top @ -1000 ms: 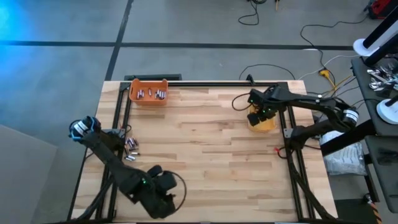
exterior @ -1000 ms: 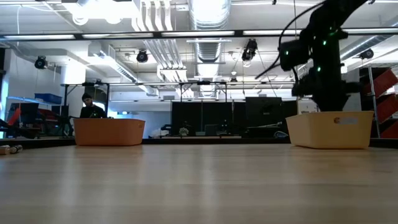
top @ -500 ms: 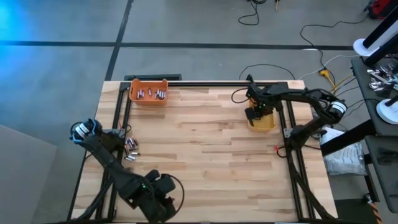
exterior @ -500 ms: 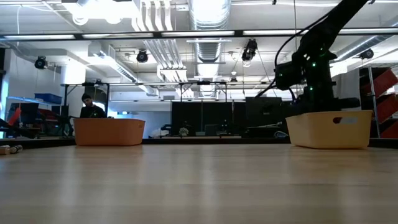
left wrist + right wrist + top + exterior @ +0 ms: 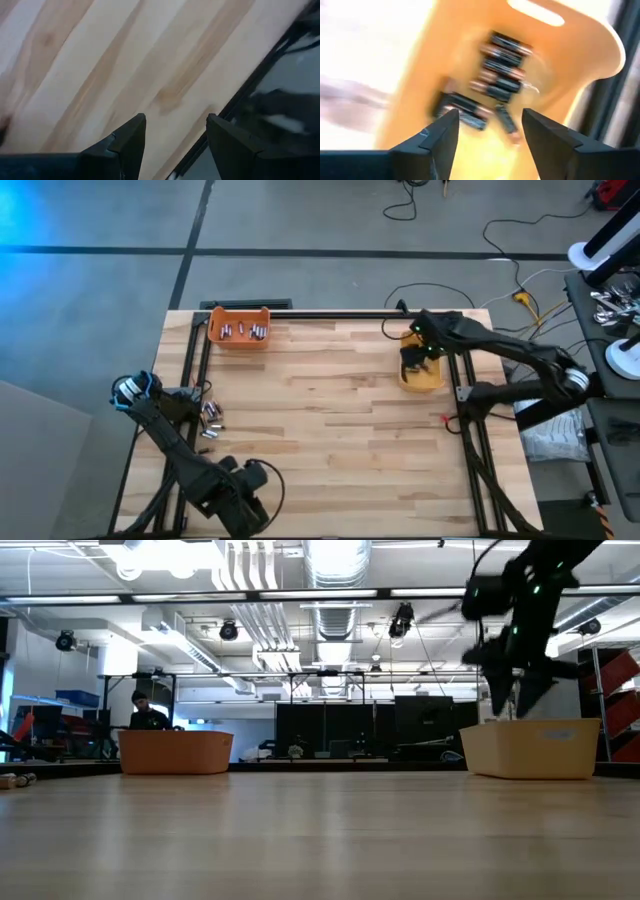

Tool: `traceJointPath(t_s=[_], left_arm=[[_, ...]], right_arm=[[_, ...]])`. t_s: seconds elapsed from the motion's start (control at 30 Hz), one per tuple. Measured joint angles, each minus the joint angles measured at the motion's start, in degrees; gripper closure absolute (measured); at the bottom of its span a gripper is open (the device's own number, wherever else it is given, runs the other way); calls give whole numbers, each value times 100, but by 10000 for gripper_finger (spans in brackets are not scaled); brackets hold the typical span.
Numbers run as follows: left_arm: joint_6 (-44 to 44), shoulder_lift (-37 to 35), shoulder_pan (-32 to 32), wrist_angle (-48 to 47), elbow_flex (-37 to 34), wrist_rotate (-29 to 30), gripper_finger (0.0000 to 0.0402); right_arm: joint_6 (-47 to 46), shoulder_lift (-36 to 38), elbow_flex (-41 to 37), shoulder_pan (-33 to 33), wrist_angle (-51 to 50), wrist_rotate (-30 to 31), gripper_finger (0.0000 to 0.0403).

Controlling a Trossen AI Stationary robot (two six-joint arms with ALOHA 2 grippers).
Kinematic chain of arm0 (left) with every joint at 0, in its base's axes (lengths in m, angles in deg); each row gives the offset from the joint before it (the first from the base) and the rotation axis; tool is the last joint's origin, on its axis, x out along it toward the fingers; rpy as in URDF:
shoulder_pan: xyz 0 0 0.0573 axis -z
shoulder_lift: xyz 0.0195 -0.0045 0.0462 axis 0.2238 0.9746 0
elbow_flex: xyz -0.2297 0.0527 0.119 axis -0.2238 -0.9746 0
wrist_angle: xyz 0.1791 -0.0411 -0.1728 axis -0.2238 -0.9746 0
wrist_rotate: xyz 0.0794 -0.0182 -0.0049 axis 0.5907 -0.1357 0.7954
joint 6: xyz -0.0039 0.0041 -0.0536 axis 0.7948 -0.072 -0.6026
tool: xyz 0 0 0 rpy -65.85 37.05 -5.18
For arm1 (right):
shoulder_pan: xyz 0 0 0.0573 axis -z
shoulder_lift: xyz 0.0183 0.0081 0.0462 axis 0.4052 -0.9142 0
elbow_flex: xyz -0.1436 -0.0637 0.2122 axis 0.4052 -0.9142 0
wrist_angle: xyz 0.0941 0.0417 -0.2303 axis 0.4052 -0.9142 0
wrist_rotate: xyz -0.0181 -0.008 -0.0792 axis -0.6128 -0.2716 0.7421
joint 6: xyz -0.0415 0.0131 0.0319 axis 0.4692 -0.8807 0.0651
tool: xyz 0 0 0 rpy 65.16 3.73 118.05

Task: Sort batteries
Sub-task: Put the black battery into the yellow bin

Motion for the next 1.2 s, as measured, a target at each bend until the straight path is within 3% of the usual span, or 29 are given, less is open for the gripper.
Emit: traceJointPath(t_s=[0.2, 0.3, 0.43, 0.6, 0.8, 1.0, 1.2], left_arm=[[-38, -2, 43, -514, -162, -1049, 214], [-375, -4, 40, -485, -466, -1881, 214], [-718, -4, 46, 40, -1106, -3059, 214], [-763, -4, 79, 791, -1745, -3860, 214], [-306, -2, 123, 933, -2202, -4098, 214], [418, 257, 381, 982, -2153, -4102, 211], [1662, 946, 656, 1006, -1795, -4453, 160]], right_arm=[[-1035, 1143, -1, -1436, 959, 581, 173], [-1488, 1394, -1, -2398, 1493, 1036, 175], [-1678, 1326, 188, -3633, 1874, 1657, 180], [-1648, 834, 641, -4720, 1834, 2309, 181], [-1852, 186, 910, -5039, 1821, 2757, 180], [-1959, -236, 956, -5063, 1827, 2805, 156], [-2028, -348, 956, -5107, 1830, 2739, 123]])
